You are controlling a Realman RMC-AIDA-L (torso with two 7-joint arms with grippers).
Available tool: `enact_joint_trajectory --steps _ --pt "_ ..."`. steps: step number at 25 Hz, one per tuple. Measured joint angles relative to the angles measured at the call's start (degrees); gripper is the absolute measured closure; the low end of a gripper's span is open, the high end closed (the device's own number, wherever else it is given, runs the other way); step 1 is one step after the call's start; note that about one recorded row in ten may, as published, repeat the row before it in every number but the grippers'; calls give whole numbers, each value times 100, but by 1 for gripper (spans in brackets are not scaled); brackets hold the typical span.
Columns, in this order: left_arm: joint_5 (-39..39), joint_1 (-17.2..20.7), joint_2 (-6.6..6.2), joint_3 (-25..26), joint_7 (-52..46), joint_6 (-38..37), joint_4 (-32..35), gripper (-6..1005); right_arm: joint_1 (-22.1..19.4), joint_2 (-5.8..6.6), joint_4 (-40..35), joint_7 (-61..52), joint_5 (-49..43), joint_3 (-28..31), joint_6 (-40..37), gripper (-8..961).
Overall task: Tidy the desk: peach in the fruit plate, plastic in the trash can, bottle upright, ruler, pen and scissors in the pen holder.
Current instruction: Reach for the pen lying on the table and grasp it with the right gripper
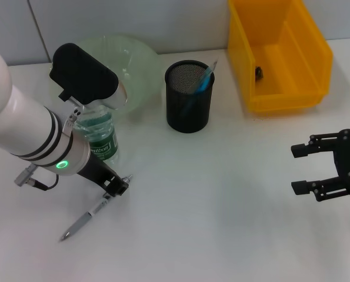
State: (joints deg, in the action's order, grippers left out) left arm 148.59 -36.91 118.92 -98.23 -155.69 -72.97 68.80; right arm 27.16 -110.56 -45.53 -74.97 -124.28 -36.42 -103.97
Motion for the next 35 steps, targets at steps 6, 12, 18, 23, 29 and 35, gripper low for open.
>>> enact_joint_trajectory --steps 6,12,18,23,29,35 --pt "78 -25 9 -3 12 1 -66 551 0 0 0 -7 0 -7 0 169" --pt "82 -66 16 -3 33 -38 -155 553 1 -1 0 -18 1 -11 0 169" --pt "82 -75 17 -13 41 -66 -156 556 9 -5 -19 -38 1 -14 0 169" --pt "83 -95 17 -70 46 -81 -203 558 9 -7 -25 -43 1 -14 0 169" --pt "82 -115 26 -171 29 -86 -219 561 9 -9 -26 -44 1 -23 0 169" --pt "80 -115 26 -155 38 -83 -218 565 2 -9 -26 -44 0 -23 0 169"
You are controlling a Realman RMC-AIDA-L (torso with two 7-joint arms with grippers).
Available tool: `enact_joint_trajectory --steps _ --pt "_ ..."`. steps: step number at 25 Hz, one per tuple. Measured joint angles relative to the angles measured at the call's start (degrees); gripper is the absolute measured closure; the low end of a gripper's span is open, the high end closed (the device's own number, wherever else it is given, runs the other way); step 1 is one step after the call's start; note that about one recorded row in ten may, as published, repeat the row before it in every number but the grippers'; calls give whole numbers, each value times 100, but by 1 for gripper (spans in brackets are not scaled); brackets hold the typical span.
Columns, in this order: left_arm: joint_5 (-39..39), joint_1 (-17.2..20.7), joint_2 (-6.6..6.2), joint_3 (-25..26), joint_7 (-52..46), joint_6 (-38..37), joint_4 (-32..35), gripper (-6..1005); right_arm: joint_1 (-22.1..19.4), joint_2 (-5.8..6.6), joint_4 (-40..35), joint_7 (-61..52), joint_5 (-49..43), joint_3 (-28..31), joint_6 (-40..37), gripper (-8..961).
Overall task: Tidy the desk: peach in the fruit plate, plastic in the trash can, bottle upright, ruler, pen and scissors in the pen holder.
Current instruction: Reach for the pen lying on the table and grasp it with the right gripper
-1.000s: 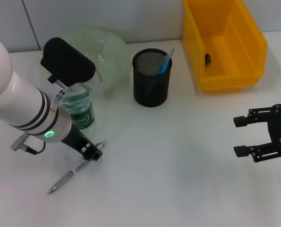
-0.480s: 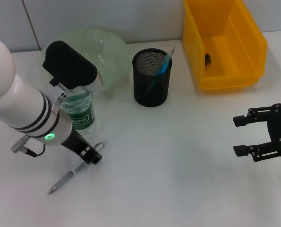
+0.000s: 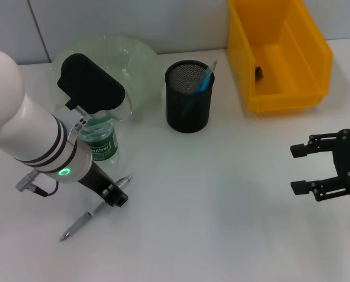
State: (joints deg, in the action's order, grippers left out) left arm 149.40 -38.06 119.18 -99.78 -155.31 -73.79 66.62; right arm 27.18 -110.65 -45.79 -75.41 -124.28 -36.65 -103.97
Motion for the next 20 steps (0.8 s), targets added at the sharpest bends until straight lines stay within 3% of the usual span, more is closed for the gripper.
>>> enact_joint_trajectory --steps 20 --pt "-29 -12 0 -4 43 33 -99 580 -3 0 0 1 -27 0 0 170"
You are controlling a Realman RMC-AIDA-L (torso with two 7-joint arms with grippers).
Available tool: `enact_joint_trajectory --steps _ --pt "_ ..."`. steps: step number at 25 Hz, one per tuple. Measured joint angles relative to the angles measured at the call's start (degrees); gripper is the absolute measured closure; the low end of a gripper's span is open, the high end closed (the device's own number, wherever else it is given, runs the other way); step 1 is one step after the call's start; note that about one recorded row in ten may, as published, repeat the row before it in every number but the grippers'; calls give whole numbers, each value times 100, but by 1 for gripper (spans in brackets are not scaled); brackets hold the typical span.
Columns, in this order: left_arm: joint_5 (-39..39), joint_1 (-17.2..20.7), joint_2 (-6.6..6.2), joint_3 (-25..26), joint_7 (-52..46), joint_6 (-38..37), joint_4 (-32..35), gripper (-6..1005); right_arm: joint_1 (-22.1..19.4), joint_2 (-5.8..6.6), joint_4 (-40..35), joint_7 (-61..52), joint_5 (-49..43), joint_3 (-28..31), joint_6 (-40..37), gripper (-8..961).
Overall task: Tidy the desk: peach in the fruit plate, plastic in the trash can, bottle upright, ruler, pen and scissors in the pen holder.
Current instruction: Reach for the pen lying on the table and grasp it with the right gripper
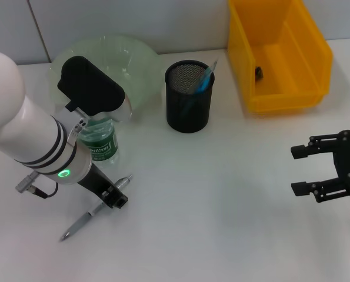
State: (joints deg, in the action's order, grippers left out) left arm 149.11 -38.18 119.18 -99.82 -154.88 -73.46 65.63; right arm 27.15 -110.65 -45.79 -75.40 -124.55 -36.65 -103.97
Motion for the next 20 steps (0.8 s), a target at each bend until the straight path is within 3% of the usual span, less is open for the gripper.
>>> enact_joint_trajectory --steps 12,20 --pt "19 -108 0 -11 134 18 -156 588 1 -11 1 0 -35 1 0 170" --pt "6 -151 -2 39 209 -63 -78 774 -7 -18 1 -5 -42 6 -8 170"
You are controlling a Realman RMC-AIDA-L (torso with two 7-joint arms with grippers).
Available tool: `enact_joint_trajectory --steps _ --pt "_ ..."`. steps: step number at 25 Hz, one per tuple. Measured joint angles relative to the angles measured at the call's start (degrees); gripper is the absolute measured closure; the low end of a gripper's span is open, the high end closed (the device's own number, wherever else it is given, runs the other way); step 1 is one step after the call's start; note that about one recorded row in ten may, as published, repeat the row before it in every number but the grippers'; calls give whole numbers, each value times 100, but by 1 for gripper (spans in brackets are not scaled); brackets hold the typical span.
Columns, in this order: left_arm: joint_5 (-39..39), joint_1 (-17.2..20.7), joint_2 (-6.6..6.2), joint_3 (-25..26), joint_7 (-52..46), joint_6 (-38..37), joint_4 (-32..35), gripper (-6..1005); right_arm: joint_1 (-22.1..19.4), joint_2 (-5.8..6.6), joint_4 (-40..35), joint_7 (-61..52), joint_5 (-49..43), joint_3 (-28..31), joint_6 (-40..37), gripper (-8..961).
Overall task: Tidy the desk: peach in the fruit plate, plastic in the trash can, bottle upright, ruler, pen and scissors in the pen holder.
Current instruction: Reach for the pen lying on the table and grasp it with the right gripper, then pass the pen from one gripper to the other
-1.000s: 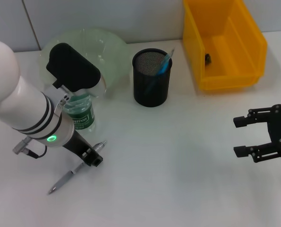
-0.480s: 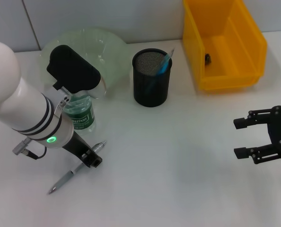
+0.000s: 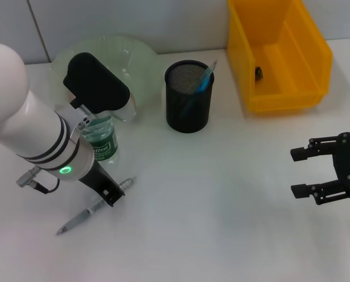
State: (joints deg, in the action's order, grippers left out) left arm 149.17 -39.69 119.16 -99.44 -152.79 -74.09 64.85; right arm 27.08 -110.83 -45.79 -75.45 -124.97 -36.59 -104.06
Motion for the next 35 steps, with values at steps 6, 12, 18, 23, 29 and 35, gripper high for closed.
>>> enact_joint_trajectory --steps 6,12,18,23,29,35 --pt "-18 -12 1 -50 68 -27 -1 859 -17 0 0 1 -1 12 -1 170" --pt "-25 -19 2 -54 74 -203 165 874 -42 -8 0 31 -1 51 -1 170" --pt "-29 -14 2 -51 74 -290 394 875 -45 -9 -13 39 24 56 -1 170" --pt "-39 14 1 -49 64 -371 660 875 -45 -9 -47 41 53 94 18 170" --pt "-198 216 -2 -49 67 -369 1450 876 -84 -29 -228 31 131 469 0 170" --pt "-380 386 -9 -86 87 -148 2119 877 -172 -67 -299 118 199 952 38 170"
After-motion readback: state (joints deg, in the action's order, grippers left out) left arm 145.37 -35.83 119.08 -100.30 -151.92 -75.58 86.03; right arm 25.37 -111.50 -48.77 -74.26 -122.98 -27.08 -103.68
